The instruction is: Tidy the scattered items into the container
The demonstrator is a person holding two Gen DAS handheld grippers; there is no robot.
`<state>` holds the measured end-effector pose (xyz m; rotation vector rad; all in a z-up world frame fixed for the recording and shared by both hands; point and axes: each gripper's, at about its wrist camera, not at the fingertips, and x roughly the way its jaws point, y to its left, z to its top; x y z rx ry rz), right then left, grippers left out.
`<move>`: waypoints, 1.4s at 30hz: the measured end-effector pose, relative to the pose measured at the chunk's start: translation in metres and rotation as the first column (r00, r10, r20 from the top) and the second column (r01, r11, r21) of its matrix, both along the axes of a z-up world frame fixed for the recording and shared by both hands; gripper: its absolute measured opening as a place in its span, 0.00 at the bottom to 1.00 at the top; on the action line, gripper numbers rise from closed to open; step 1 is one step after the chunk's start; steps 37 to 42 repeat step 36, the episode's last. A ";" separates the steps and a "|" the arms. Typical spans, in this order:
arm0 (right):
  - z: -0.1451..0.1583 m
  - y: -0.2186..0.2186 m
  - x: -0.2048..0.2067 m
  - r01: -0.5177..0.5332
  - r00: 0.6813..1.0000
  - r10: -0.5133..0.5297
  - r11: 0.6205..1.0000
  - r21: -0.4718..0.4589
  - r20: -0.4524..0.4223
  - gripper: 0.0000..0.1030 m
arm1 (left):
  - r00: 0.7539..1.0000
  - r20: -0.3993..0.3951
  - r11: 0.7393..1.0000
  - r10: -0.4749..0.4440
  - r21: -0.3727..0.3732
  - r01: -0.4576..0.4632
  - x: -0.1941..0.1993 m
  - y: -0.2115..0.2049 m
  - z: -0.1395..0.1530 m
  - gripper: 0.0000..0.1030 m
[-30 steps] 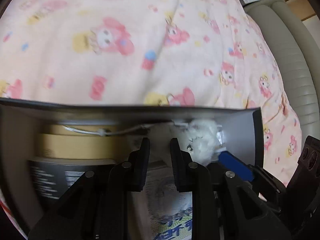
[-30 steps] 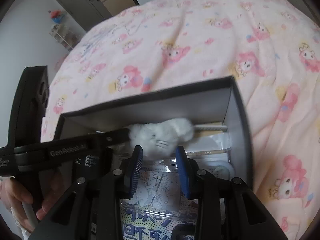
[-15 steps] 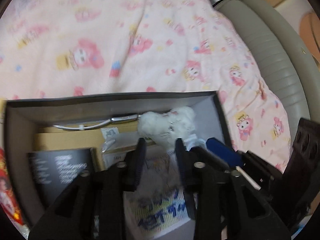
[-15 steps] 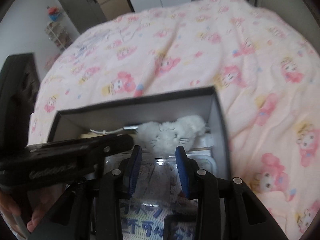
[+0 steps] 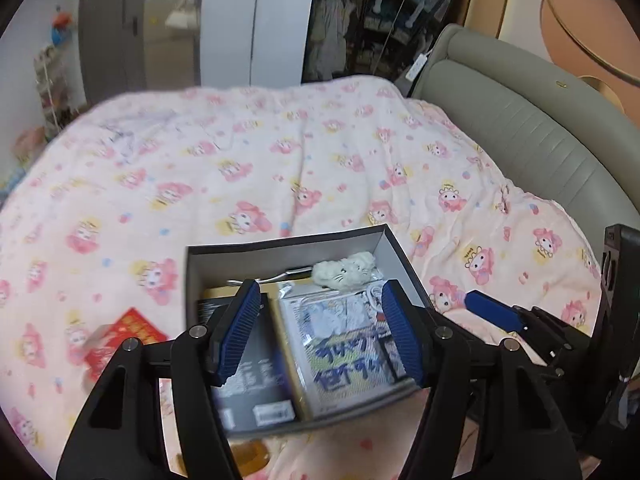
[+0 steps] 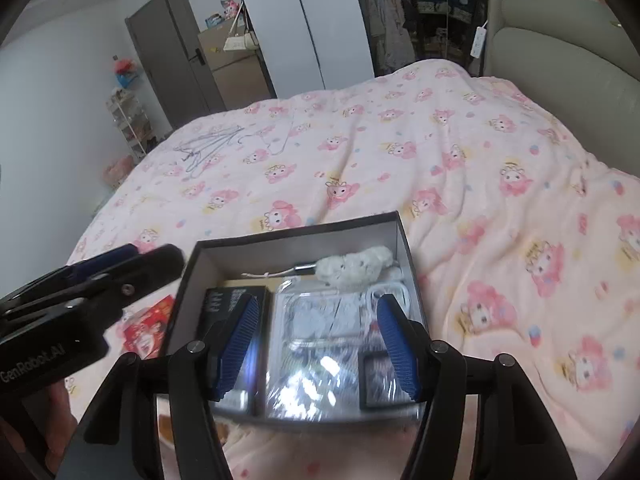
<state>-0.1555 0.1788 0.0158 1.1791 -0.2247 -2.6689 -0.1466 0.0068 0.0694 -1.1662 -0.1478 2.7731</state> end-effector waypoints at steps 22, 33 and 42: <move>0.032 -0.006 0.146 0.094 0.986 -0.083 0.993 0.075 -0.142 0.73 | 0.978 -0.148 0.989 0.145 -0.013 -0.149 0.164 -0.013 0.010 0.99; 0.029 0.000 0.163 0.097 0.984 -0.082 0.992 0.086 -0.156 0.74 | 0.978 -0.145 0.986 0.150 -0.052 -0.159 0.179 0.002 0.001 0.99; 0.029 0.000 0.164 0.087 0.985 -0.073 0.992 0.086 -0.156 0.74 | 0.981 -0.143 0.989 0.135 -0.041 -0.142 0.179 0.005 0.002 0.99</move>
